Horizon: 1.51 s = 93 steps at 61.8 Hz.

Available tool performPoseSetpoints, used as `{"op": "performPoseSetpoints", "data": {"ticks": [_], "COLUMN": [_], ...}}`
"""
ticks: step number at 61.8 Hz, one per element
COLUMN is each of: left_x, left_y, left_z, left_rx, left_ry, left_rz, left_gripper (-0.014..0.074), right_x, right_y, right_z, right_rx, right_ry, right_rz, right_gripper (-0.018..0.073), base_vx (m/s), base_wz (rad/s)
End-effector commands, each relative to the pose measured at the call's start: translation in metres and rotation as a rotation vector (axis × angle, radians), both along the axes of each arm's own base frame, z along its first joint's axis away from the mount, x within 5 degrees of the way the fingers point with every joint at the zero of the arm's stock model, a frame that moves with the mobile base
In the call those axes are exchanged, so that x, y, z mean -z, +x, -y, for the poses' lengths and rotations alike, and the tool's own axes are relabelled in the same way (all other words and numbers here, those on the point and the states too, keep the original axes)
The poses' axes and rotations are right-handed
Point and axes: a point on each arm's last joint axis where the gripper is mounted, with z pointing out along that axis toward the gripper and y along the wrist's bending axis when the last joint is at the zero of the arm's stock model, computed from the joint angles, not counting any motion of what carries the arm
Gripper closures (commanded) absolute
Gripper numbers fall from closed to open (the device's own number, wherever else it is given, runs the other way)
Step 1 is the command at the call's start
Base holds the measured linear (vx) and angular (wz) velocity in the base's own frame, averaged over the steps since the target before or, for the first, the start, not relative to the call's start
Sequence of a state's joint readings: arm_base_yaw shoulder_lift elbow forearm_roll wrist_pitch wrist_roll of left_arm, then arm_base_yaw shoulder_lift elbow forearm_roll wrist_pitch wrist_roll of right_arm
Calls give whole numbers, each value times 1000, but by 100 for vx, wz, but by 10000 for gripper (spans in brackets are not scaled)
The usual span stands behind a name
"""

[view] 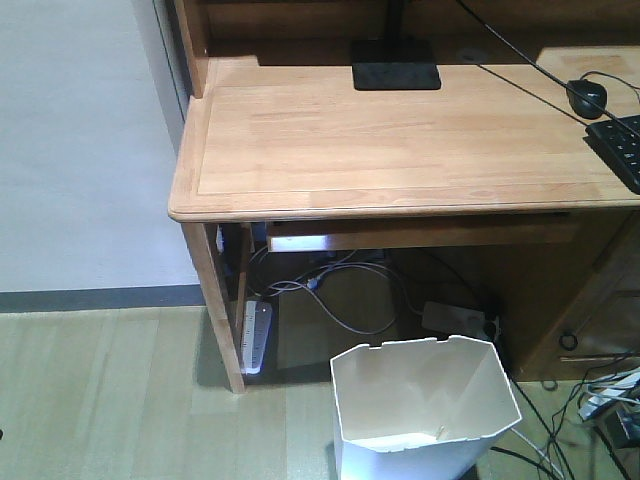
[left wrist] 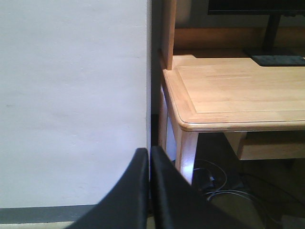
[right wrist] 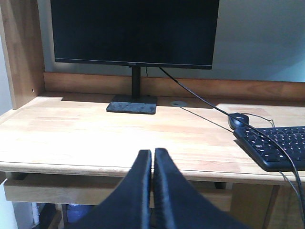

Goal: Move trash bin to bedside with robot

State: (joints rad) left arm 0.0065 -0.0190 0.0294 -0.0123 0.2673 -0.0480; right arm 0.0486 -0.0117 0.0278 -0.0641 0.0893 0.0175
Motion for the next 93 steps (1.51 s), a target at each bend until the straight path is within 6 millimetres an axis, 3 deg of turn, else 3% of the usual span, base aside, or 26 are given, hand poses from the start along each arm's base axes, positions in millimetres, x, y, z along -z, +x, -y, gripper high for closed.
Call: {"op": "performPoseSetpoints", "data": {"ticks": [1,55,65,70,79,93], "left_x": [3,3,3,3,3,3], "left_y": [1,1,1,1,1,1], "left_z": [0,0,0,0,0,0], "left_rx": [0,0,0,0,0,0], "left_ry": [-12,-12,-12,-12,-12,-12], "left_rz": [55,55,55,55,55,55], "left_gripper": [602,602,602,602,602,602], "right_x": [-1,-2,-27,-39,-59,-101], "right_y": [0,0,-5,-8,-2,26], "right_z": [0,0,-2,-2,-1,-1], "right_rx": [-4,-4,-15,-15,-3,3], "right_ry": [-11,-28,-49,-44,-51,3], "right_rz": [65,78,328,369,210,-52], "right_gripper": [569,569,569,569,569,569], "base_vx": [0,0,0,0,0,0], "base_wz": [0,0,0,0,0,0]}}
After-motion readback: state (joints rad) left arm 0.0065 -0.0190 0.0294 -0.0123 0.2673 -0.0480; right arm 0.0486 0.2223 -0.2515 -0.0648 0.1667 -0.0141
